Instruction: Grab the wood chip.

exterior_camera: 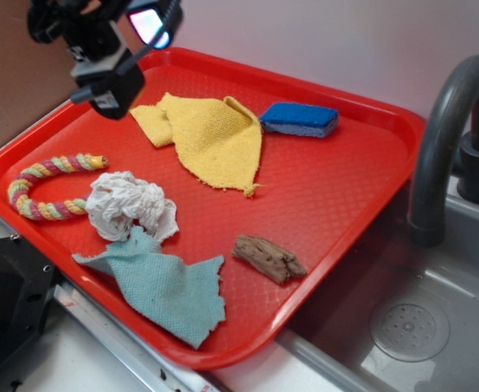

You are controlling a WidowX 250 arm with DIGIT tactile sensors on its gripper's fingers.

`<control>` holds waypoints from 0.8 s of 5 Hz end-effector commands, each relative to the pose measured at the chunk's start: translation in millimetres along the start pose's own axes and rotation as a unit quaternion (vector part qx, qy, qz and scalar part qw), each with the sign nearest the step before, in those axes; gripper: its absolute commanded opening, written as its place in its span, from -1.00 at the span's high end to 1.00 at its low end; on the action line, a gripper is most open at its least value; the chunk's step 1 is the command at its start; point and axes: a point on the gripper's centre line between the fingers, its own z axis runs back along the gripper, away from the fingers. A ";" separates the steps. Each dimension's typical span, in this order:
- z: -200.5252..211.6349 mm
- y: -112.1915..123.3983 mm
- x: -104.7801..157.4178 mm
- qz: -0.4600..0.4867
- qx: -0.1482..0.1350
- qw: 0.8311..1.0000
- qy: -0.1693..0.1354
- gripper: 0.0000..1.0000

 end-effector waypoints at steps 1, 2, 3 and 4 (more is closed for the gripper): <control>-20.9 -10.6 14.1 -0.155 -0.044 0.987 0.000 -1.00; -39.8 -14.4 17.2 -0.169 -0.056 0.984 0.016 -1.00; -56.8 -20.2 22.4 -0.176 -0.073 0.981 0.026 -1.00; -82.6 -32.1 25.8 -0.186 -0.074 0.979 0.047 -1.00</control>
